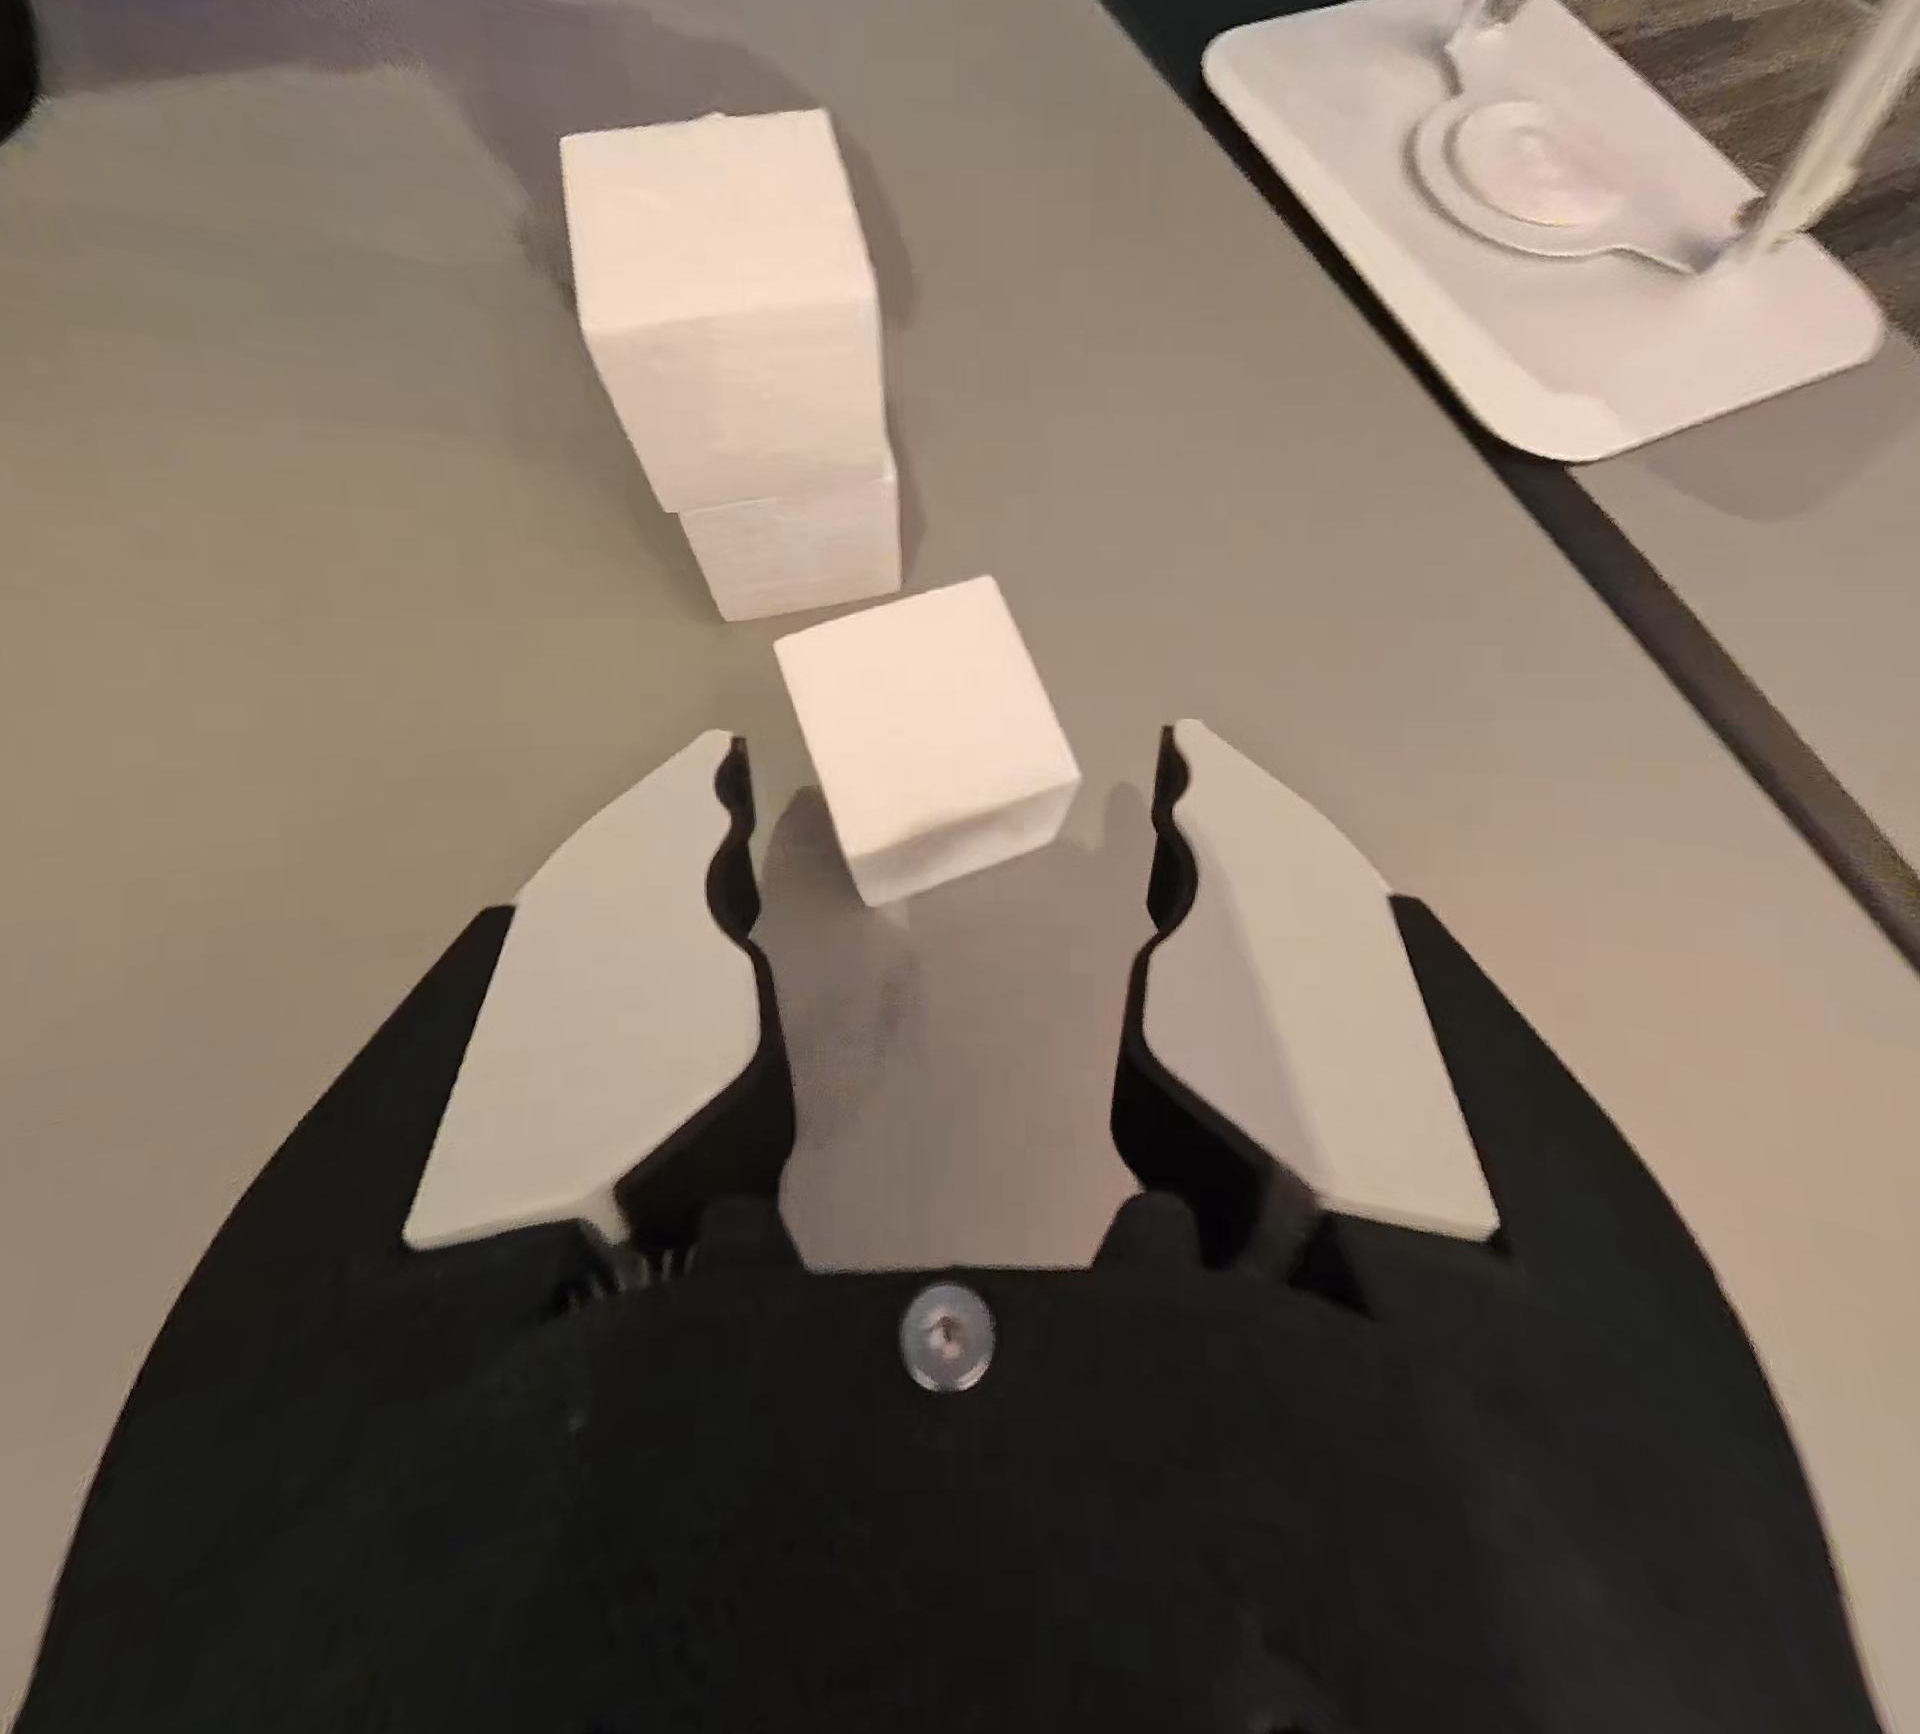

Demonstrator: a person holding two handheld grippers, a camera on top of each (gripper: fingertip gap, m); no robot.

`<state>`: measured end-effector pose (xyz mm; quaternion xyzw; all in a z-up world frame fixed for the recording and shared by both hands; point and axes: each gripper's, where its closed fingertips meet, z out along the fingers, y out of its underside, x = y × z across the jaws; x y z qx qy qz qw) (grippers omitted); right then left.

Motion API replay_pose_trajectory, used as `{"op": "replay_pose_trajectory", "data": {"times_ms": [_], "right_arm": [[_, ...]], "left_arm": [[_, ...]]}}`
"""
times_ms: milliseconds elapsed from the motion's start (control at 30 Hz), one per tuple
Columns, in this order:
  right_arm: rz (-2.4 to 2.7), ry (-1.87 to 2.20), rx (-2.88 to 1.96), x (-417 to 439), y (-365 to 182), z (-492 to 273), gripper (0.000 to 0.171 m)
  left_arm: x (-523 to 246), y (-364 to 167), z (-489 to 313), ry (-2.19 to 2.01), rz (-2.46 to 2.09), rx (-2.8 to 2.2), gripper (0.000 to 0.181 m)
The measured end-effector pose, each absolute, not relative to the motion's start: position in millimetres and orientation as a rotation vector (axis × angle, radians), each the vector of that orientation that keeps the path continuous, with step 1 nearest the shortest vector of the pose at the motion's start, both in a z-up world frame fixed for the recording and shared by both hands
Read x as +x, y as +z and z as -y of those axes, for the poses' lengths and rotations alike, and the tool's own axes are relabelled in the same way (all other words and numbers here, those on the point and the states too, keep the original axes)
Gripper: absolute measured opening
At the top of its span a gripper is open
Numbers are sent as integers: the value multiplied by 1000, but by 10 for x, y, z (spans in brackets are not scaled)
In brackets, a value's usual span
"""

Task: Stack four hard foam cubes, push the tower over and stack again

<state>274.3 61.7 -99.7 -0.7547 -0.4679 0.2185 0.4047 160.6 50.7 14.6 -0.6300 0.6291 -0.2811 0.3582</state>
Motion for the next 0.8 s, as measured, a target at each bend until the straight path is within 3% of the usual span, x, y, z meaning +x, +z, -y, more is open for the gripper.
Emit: {"op": "replay_pose_trajectory", "data": {"times_ms": [67, 233, 367, 433, 600, 800], "right_arm": [[1209, 552, -1889, 2655, -1087, -623, 77], [1219, 449, -1954, 2649, -1347, -767, 83], [1213, 545, -1993, 2673, -1460, -721, 65], [1200, 589, -1987, 2692, -1431, -696, 65], [1116, 625, -1904, 2747, -1089, -708, 65], [969, 636, -1687, 2383, -212, -619, 65]], "left_arm": [[1411, 127, -548, -780, -1512, -1662, 72], [1095, -104, -593, -879, -1299, -1715, 57], [959, -510, -627, -833, -1247, -1807, 68], [892, -733, -648, -737, -1269, -1846, 70], [913, -989, -672, -687, -1225, -1879, 71], [1037, -1255, -758, -609, -1208, -1927, 72]]}}
